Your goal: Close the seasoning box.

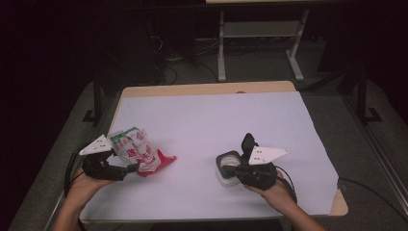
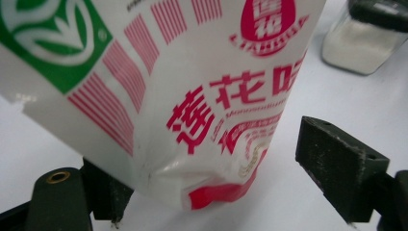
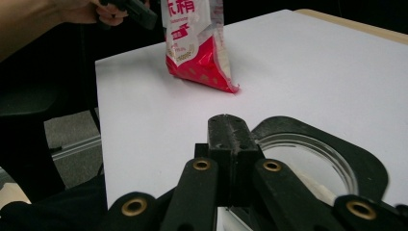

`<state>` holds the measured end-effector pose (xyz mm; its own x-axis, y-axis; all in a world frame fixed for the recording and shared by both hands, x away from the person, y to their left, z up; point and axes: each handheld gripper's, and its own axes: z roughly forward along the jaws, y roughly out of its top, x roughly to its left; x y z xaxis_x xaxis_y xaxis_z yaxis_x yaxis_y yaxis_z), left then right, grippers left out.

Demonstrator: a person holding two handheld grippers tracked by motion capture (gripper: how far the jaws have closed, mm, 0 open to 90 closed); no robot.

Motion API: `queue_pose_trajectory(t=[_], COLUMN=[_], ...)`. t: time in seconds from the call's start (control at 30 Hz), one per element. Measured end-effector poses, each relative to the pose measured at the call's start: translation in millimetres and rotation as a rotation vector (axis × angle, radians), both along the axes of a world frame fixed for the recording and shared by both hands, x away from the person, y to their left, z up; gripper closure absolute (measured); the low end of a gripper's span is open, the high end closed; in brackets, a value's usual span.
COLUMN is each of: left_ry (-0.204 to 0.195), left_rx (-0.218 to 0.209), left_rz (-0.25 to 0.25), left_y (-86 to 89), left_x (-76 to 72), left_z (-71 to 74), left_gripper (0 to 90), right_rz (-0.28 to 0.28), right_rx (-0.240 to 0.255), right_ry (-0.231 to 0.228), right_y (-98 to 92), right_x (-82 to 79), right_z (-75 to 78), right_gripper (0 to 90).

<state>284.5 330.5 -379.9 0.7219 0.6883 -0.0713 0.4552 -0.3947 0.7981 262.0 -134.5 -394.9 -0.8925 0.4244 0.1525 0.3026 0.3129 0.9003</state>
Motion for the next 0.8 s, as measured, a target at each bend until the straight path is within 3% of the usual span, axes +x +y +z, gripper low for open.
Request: queue_pose_trajectory(t=[0.43,0.63,0.8], left_ry=[0.023,0.008,0.013], left_rx=[0.050,0.000,0.010], left_rz=[0.048,0.085,0.100], left_y=[15.1,15.7,17.1], left_x=[-12.8,-24.4,-28.6], left_z=[-13.6,-25.1,-33.4], left_gripper=[14.7,14.7,14.7], right_rz=[-0.021,-0.029,-0.060], right_rx=[-0.001,-0.014,-0.009], right_ry=[-0.005,-0.011,-0.007], right_y=[-14.2,-23.8,-38.5], right_x=[-3.0,-5.9,-10.3], right_z=[2.9,1.0,1.0], right_gripper=[90.0,90.0,90.0])
